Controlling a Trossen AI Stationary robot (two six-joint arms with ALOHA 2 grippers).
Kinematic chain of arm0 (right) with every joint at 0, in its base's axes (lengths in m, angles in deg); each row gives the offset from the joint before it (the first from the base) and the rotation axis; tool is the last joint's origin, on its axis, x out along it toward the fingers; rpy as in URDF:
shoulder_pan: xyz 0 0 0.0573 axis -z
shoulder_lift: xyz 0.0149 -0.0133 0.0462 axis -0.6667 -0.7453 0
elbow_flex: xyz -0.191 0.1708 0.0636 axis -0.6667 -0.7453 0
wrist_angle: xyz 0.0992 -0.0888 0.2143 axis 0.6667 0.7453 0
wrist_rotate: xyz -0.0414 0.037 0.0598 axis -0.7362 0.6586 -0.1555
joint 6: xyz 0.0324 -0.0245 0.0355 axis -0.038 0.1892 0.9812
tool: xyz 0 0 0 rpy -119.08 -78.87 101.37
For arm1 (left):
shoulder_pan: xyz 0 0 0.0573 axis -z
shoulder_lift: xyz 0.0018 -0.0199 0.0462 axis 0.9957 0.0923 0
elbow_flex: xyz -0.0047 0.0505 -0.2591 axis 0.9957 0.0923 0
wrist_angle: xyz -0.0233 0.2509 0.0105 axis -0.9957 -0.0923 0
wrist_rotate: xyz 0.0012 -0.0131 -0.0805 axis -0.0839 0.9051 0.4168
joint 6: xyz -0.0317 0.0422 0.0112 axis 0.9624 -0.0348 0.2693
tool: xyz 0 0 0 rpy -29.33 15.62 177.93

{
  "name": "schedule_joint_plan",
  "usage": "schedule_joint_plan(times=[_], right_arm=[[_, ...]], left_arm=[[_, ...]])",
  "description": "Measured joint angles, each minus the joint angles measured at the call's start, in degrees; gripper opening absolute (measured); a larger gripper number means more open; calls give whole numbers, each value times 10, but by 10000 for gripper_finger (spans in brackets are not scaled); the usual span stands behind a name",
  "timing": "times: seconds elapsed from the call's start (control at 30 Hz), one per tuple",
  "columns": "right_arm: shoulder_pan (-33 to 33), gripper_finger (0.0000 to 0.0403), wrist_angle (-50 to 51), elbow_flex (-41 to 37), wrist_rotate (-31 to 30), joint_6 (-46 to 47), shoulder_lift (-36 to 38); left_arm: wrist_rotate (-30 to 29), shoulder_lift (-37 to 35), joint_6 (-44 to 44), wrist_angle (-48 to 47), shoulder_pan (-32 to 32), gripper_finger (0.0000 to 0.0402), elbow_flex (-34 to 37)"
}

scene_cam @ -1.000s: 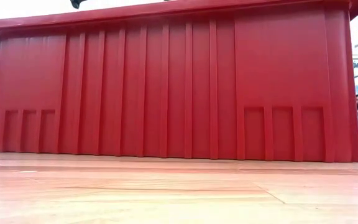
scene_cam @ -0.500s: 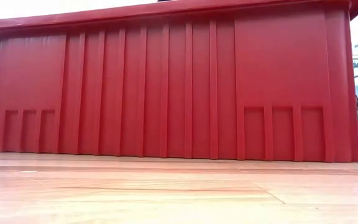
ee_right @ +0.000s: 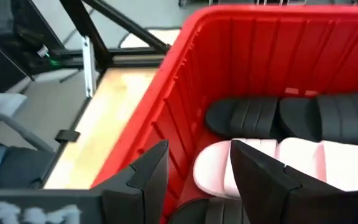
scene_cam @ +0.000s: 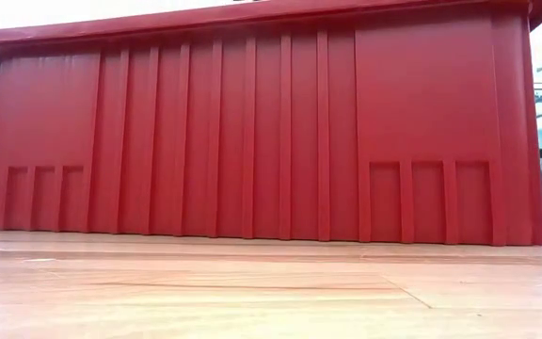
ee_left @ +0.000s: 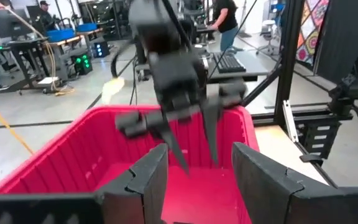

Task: Pick and place slides into bin
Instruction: Return to Home Position

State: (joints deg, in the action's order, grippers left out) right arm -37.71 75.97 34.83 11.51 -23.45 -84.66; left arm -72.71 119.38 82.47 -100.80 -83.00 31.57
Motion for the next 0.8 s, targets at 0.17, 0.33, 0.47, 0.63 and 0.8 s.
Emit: schedule_joint_plan(times=[0.17, 0.33, 0.47, 0.63, 0.8], right_arm=[[-11, 161, -68, -105, -1, 12, 100], [-21, 164, -160, -215, 0, 17, 210], [-19, 162, -230, -290, -1, 33, 289], [-20, 162, -299, -368, 0, 40, 370], [-20, 164, -334, -421, -1, 58, 435]], left_arm=[[-83, 1, 12, 55, 77, 179, 43], [-140, 1, -10, 103, 152, 179, 71], [-218, -2, -19, 108, 194, 179, 67], [-257, -7, -29, 94, 230, 179, 67], [-277, -12, -22, 70, 261, 179, 67]])
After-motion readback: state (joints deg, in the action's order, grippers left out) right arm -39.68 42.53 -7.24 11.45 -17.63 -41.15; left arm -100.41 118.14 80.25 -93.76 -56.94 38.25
